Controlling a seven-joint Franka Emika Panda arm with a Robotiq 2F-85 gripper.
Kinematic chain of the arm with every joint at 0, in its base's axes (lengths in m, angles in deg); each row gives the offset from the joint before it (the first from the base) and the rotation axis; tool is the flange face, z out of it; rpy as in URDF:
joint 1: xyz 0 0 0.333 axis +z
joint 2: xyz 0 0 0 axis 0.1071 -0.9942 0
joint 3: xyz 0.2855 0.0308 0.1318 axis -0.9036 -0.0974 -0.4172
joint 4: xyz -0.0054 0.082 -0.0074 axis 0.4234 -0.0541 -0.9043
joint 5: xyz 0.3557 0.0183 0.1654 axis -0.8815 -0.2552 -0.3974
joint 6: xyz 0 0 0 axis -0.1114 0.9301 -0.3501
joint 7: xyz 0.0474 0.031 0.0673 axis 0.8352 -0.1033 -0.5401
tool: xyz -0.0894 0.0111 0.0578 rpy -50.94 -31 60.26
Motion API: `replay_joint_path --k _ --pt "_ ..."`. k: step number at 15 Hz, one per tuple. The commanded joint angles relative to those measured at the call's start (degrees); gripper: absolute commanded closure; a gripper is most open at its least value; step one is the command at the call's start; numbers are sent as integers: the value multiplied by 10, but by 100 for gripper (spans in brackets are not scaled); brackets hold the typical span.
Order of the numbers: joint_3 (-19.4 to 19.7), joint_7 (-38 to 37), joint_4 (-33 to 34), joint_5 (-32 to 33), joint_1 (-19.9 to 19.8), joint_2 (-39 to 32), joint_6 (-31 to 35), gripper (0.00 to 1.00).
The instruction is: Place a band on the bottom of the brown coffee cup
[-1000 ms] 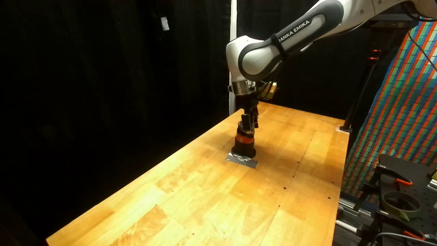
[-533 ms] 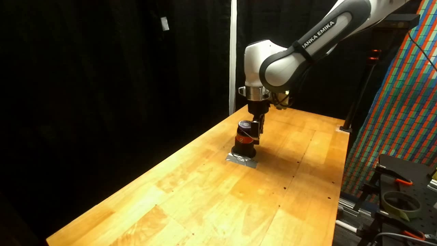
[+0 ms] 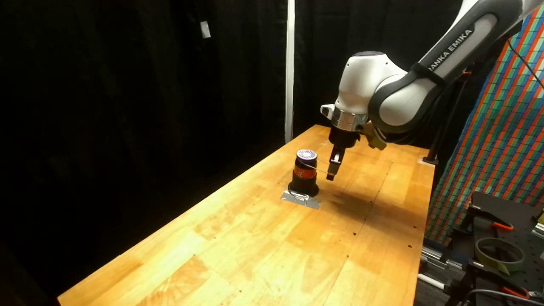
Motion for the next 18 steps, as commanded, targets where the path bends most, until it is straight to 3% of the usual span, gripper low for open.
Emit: replay_joint_path --k 1,3,6,10,12,13,16,17,18 --pt "15 -31 -94 34 9 58 76 85" --pt "26 -46 -118 54 14 66 116 89" --pt "44 -41 -147 85 19 65 189 83" --pt "140 -50 -184 167 76 50 339 84" --pt "206 -28 -194 163 124 34 423 84" --pt "220 -12 -203 147 135 25 466 84" --pt "215 -3 -221 148 131 -8 573 83" --pt "141 39 -229 119 63 -17 604 83" --pt "123 35 -231 127 46 -31 635 84"
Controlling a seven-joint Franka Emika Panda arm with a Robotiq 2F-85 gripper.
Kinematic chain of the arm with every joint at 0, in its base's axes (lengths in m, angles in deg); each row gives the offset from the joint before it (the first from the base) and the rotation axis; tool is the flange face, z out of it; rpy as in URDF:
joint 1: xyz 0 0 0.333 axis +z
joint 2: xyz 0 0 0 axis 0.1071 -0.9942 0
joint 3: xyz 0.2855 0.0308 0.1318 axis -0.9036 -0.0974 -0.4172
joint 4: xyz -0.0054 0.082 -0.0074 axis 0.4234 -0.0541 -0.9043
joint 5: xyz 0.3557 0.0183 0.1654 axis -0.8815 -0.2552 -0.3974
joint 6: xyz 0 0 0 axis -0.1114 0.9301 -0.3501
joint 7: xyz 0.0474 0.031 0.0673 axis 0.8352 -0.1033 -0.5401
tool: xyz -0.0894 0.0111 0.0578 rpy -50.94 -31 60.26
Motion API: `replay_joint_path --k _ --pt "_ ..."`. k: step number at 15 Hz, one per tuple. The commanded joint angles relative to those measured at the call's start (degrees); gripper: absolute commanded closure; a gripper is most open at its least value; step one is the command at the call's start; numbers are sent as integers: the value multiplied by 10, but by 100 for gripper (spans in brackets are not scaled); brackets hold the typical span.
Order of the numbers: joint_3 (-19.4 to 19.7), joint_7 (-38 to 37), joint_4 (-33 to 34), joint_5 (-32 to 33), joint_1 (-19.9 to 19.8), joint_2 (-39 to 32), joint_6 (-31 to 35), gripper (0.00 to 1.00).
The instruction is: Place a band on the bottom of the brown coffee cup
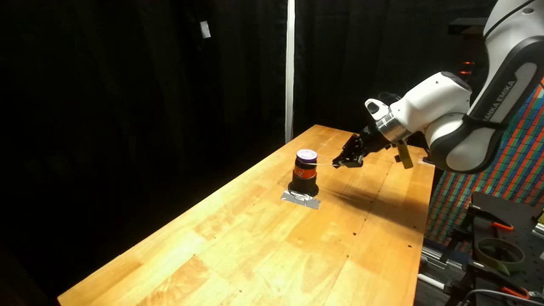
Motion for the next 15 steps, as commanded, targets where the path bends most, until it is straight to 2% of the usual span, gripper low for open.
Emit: replay_joint_path --k 1,4,10,11,13,14,15 --pt "-94 44 -26 -12 -93 -44 129 83" --pt "-138 41 -23 4 -145 -92 232 84" --pt "-165 30 -9 24 -195 -163 369 84" --pt "-210 31 10 30 -243 -135 321 84" --pt "-239 31 21 25 -269 -147 325 83" --pt "-230 27 16 17 -259 -165 369 84" --pt "-296 38 39 13 -322 -141 317 83"
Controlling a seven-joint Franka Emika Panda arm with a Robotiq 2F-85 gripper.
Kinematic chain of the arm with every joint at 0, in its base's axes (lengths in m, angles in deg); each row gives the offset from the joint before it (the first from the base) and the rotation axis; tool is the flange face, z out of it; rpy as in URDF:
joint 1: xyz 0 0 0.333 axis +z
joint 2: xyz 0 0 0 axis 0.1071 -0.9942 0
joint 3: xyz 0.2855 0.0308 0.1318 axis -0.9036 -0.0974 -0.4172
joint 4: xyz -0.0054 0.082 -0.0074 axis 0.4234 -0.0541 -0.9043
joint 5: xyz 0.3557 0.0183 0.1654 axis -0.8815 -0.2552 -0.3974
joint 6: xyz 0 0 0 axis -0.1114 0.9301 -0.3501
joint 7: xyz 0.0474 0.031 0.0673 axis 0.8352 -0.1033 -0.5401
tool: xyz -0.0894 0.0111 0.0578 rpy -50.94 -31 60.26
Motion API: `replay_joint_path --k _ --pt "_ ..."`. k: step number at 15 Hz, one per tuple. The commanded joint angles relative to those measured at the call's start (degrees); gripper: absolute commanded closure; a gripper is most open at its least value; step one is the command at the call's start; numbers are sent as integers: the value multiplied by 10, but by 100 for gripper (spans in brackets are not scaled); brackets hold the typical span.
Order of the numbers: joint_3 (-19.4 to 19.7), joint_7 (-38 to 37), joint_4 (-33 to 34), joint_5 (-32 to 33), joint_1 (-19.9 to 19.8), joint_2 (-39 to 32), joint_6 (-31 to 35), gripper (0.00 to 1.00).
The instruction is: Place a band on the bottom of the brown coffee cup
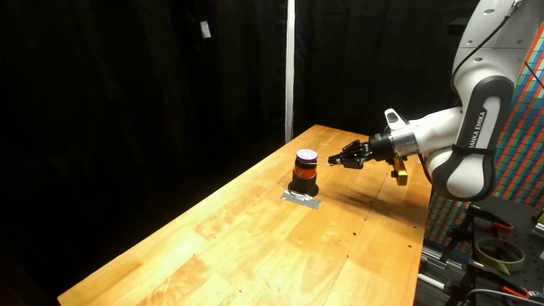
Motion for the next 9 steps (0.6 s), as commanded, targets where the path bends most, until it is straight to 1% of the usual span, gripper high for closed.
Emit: replay_joint_path --k 1,2,3,4,5,6,7,8,9 --pt "-100 10 29 -10 -98 -1 -1 84" --pt "-74 6 15 -17 -69 -26 57 84" --pt "-145 19 38 -15 -140 -5 -1 84" --pt "-156 23 37 -16 -152 -10 -1 84" --pt "-109 21 9 -25 -103 -32 71 84" --pt "-189 37 35 -22 -185 -12 1 84" --pt "-179 35 18 -16 -181 -2 2 84" --pt "-71 -9 -12 -10 -77 19 34 84" --pt "-66 -4 -35 -43 -67 65 -13 85"
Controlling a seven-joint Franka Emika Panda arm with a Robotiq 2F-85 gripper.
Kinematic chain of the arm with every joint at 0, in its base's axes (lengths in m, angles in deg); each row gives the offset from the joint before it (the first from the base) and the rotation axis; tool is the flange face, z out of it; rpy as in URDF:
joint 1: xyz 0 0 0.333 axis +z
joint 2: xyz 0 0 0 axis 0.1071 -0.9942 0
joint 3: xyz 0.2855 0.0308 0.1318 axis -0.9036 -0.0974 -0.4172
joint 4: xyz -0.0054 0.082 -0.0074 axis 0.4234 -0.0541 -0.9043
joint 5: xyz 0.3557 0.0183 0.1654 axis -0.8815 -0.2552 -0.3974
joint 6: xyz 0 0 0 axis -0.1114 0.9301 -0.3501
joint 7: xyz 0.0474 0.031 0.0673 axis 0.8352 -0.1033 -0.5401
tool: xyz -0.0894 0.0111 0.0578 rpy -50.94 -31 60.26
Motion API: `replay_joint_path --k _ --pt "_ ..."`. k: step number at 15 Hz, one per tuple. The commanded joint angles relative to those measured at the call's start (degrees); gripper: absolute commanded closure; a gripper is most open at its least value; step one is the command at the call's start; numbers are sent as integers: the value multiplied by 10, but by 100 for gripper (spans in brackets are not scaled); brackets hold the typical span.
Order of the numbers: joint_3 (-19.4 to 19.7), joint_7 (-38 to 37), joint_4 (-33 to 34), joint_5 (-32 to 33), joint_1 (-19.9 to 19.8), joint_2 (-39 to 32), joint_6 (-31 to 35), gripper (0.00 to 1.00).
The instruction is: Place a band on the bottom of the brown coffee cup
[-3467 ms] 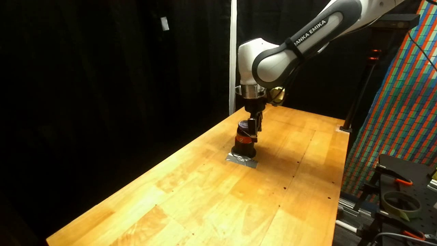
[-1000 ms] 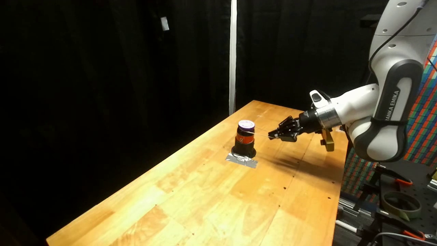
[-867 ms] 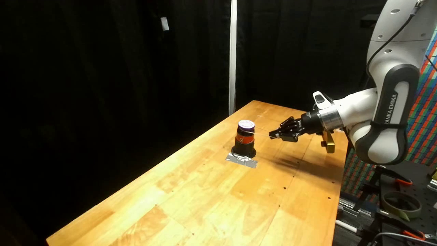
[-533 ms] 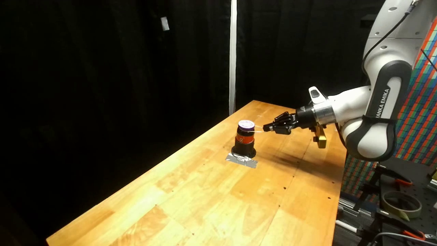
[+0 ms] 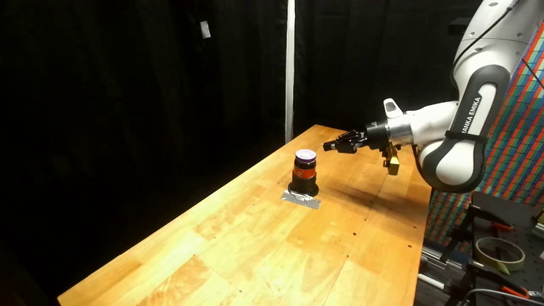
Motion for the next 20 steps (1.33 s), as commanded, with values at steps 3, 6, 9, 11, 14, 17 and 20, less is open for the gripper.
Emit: replay_joint_path --k 3,6,9,11,14,17,20 --pt "51 42 -111 -172 108 163 -129 59" --pt "81 92 -121 -317 192 256 -265 35" --pt "181 199 -138 -461 315 354 -407 13" --pt "258 302 -141 -550 378 363 -453 1" --pt "246 446 -137 -680 362 322 -455 0" --pt "247 473 -142 -719 361 319 -462 0" --pt "252 517 -142 -767 377 287 -455 0"
